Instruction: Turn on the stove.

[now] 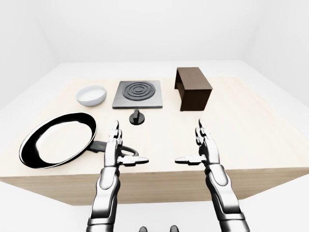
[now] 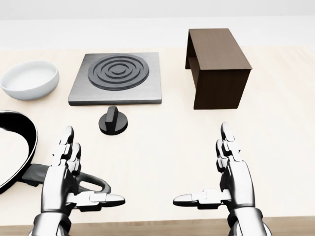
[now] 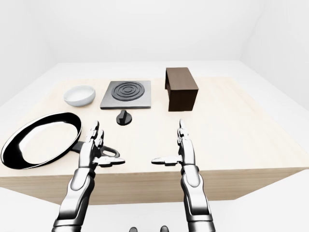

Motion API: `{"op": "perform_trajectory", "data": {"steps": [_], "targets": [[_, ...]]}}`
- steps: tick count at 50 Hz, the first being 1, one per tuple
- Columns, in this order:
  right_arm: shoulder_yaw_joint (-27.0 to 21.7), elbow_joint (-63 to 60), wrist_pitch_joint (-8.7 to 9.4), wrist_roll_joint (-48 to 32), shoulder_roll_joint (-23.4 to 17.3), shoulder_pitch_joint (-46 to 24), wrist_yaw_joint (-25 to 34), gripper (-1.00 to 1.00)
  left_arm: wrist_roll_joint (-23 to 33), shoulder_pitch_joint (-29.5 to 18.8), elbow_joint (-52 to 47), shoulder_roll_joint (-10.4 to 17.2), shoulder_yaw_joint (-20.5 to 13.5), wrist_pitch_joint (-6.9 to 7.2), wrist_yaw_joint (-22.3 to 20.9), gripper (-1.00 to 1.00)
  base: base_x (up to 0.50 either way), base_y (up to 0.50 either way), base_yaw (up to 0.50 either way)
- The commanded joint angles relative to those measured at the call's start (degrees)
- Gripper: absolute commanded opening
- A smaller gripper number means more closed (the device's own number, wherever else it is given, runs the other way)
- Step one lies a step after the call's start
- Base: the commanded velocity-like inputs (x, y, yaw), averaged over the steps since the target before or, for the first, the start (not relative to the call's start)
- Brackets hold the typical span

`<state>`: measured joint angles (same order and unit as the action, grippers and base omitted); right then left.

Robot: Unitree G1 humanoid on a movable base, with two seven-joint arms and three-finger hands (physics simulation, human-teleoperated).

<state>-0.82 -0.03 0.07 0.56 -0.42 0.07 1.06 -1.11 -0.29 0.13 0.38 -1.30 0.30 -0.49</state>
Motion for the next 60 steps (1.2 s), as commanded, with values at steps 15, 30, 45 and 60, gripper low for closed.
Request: {"op": "perform_trajectory", "data": {"steps": [15,30,45,60], "targets": [[-3.78,-13.07,4.93,2.31,-1.1,2.26,0.39,1.0,-2.19,0.12,-0.32,0.65,-1.92,-1.11,0.27,1.0,0.0,0.0,0.0],[-24.17,-35.91,4.93,14.39,-4.55,2.95,-2.46,1.0,-2.36,0.17,0.02,0.67,-1.97,-1.49,0.72,1.0,0.0,0.0,0.0],[-26.27,-36.7,4.93,14.25,-4.71,3.1,-3.33,1.0,-2.62,-0.1,0.81,0.67,-2.11,-1.76,0.85,1.0,0.0,0.0,0.0],[-24.97,-36.22,4.93,12.75,-4.58,3.08,-2.73,1.0,-2.73,-0.11,0.8,0.66,-2.2,-2.16,1.22,1.0,0.03,0.0,0.0]]}}
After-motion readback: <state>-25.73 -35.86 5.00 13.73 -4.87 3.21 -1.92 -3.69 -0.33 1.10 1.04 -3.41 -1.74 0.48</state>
